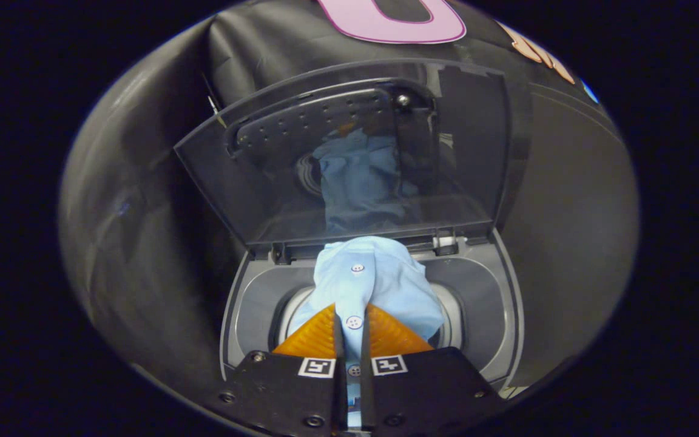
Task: Put the clothes into the washing machine and then close the washing machine lid.
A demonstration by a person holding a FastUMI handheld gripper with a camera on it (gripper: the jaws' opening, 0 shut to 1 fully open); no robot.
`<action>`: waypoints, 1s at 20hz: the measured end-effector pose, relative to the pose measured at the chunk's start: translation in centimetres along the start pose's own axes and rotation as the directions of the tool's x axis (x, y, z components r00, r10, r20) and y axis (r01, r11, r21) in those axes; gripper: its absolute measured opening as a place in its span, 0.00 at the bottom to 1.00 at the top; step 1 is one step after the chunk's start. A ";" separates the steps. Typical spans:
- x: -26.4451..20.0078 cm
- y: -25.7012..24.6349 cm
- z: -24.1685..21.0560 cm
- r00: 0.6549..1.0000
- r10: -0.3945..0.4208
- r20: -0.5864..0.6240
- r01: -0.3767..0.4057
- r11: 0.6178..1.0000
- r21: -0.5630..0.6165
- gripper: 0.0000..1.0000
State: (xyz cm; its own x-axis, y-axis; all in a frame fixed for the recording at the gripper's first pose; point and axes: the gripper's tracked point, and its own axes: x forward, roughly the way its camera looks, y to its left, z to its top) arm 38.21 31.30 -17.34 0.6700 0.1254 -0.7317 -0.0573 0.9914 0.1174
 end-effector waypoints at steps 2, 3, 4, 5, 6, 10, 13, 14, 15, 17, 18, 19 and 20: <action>0.5 -0.3 -0.4 1.000 -0.016 -0.001 0.016 1.000 -0.026 0.09; 1.1 -0.5 -1.0 1.000 -0.021 -0.009 0.021 0.999 -0.029 0.10; 1.4 -0.7 -1.2 1.000 -0.027 -0.009 0.026 0.999 -0.023 0.10; 1.8 -0.5 -1.5 1.000 -0.026 -0.011 0.025 1.000 -0.019 0.11; 2.0 -0.4 -1.5 1.000 -0.022 -0.006 0.022 1.000 -0.013 0.10; 2.8 -0.2 -2.3 1.000 -0.013 -0.013 0.013 1.000 0.012 0.13; 3.1 -0.5 -3.0 0.999 -0.019 -0.037 0.019 1.000 0.002 0.17; 2.9 -0.1 -3.5 0.998 -0.004 -0.070 0.005 1.000 0.014 0.29; 3.1 -0.2 -3.6 0.997 -0.017 -0.072 0.018 1.000 0.019 0.41; 2.8 -0.4 -3.0 0.998 -0.033 -0.048 0.034 0.999 0.010 0.65; 3.1 -0.6 -3.0 0.998 -0.046 -0.044 0.046 0.999 0.015 0.77; 2.1 -0.5 -3.0 0.998 -0.045 -0.042 0.046 0.999 0.017 0.89; 2.2 -0.5 -3.0 0.998 -0.047 -0.050 0.048 0.999 0.018 1.00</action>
State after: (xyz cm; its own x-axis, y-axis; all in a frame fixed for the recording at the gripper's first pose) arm 37.47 31.19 -21.04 0.6337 0.0806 -0.7693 -0.0117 0.9954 0.0946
